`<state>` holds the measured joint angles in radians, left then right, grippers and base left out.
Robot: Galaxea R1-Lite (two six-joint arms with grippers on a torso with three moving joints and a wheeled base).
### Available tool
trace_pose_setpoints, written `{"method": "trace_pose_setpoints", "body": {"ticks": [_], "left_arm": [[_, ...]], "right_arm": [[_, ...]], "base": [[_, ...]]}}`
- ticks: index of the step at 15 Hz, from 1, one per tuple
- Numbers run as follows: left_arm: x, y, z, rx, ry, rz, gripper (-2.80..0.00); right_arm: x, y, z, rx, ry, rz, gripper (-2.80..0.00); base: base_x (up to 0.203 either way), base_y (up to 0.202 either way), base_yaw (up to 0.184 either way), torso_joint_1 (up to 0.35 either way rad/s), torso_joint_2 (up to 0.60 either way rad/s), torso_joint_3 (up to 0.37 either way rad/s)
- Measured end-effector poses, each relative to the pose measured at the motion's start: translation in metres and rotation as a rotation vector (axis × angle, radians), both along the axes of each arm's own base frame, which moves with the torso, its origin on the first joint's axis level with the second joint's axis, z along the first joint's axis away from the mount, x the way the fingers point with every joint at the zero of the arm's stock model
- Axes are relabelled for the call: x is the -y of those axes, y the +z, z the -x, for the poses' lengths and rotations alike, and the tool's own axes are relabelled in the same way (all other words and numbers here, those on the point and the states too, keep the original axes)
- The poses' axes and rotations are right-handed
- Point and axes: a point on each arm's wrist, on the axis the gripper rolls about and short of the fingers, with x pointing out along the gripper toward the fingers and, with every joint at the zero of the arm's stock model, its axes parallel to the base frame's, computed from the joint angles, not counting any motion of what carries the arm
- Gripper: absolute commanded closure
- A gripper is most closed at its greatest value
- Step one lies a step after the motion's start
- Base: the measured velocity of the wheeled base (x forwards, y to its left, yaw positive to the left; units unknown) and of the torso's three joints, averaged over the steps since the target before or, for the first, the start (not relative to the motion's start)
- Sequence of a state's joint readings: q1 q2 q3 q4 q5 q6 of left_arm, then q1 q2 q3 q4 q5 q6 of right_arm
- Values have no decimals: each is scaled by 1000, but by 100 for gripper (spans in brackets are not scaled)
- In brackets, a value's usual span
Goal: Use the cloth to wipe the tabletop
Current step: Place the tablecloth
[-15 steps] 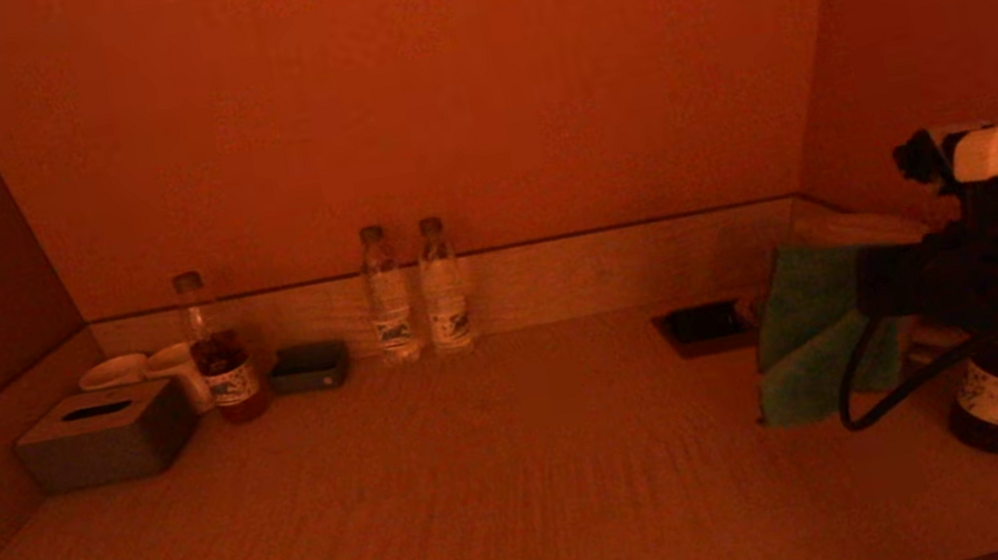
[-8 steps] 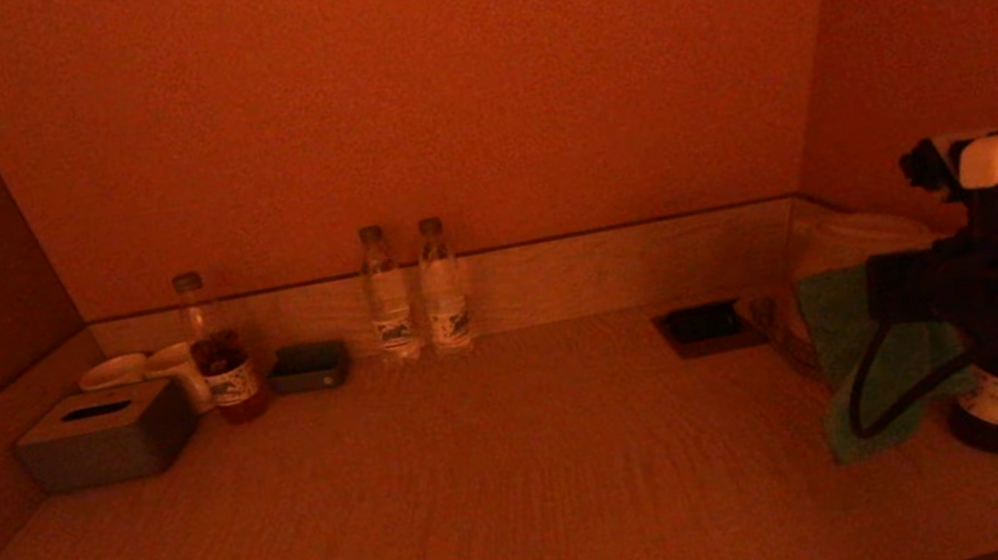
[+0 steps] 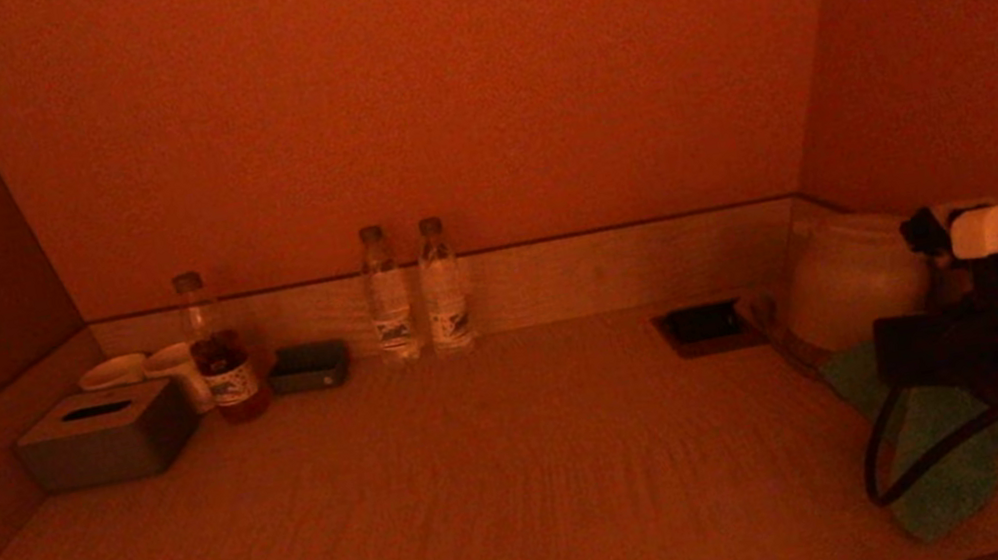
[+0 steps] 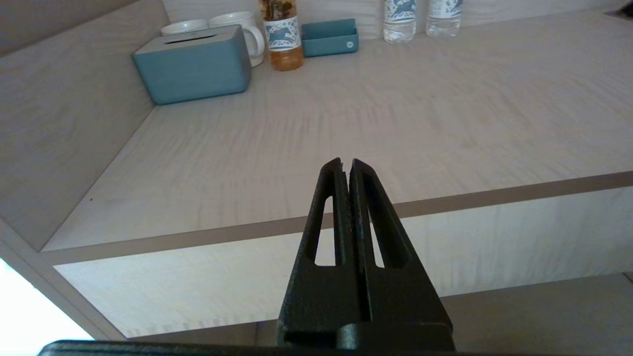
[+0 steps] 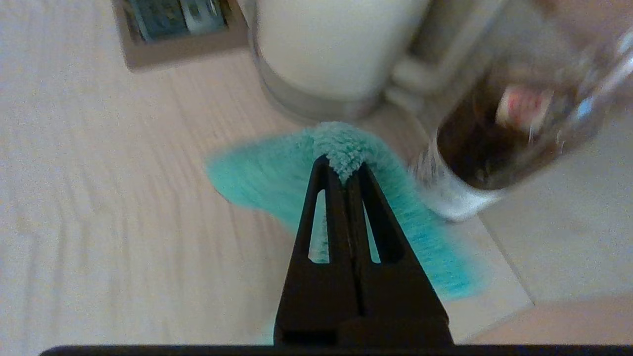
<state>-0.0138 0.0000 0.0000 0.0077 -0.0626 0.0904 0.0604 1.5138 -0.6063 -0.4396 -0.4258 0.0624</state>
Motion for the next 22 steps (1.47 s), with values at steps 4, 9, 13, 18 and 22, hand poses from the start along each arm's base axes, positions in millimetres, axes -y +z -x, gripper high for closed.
{"method": "trace_pose_setpoints", "body": {"ticks": [4, 9, 13, 18, 22], "left_arm": [[0, 0, 0, 0, 1, 1, 0], [0, 0, 0, 0, 0, 0, 0], [0, 0, 0, 0, 0, 1, 0], [0, 0, 0, 0, 1, 0, 0], [0, 0, 0, 0, 1, 0, 0]], "right_arm": [[0, -7, 0, -23, -8, -11, 0], [2, -18, -8, -64, -25, -8, 0], [11, -24, -26, -80, -71, -8, 0], [25, -33, -43, -105, -124, -10, 0], [34, -42, -51, -126, -159, -22, 0]], "base": [[0, 0, 0, 0, 0, 0], [0, 0, 0, 0, 0, 0], [0, 0, 0, 0, 0, 0], [0, 0, 0, 0, 0, 0], [0, 0, 0, 0, 0, 0]]}}
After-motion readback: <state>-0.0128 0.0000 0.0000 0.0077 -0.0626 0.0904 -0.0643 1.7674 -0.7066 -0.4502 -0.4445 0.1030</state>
